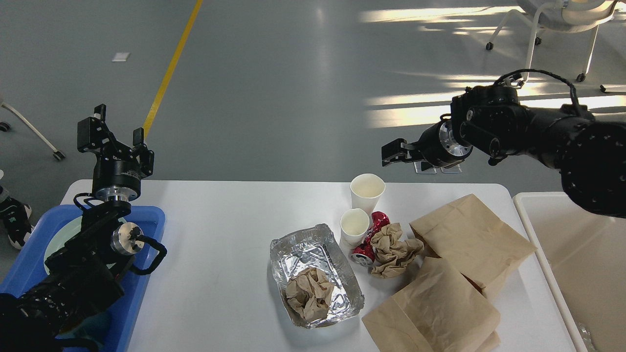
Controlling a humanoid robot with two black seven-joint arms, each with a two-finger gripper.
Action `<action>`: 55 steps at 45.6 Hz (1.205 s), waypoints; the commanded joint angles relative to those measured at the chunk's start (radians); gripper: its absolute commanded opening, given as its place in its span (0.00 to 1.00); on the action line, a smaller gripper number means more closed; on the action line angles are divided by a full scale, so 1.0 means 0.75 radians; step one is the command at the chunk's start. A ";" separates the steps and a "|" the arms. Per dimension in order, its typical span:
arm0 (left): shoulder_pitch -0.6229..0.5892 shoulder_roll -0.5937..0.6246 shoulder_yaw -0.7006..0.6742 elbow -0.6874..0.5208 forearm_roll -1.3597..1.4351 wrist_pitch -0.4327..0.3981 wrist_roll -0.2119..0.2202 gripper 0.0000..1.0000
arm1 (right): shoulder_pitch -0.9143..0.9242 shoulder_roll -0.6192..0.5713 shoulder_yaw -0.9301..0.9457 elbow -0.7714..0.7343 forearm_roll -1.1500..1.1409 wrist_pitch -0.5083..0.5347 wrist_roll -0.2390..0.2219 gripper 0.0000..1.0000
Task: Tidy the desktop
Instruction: 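Reach the right gripper toward the white paper cup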
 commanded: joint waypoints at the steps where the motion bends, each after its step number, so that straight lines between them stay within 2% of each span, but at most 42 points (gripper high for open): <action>1: 0.000 0.000 0.000 0.000 0.000 0.000 0.000 0.97 | 0.067 0.002 0.016 0.015 0.014 0.185 0.002 1.00; 14: 0.000 -0.002 0.000 0.000 0.000 0.000 0.000 0.97 | 0.057 -0.011 0.221 0.076 0.061 0.205 0.004 1.00; 25: 0.000 -0.002 0.000 0.000 0.000 0.000 0.000 0.97 | -0.101 -0.013 0.348 0.027 0.110 0.064 0.004 1.00; 34: -0.002 -0.002 0.000 0.000 0.000 0.000 0.000 0.97 | -0.238 -0.006 0.354 -0.048 0.143 -0.150 0.000 1.00; 44: 0.000 0.000 0.000 0.000 0.000 0.000 0.000 0.97 | -0.334 0.010 0.331 -0.165 0.161 -0.181 -0.006 1.00; 48: 0.000 0.000 0.000 0.000 0.000 0.000 0.000 0.97 | -0.387 0.016 0.343 -0.206 0.175 -0.185 -0.037 0.99; 55: 0.000 0.000 0.000 0.000 0.000 0.000 0.000 0.97 | -0.455 0.038 0.352 -0.249 0.239 -0.234 -0.162 0.95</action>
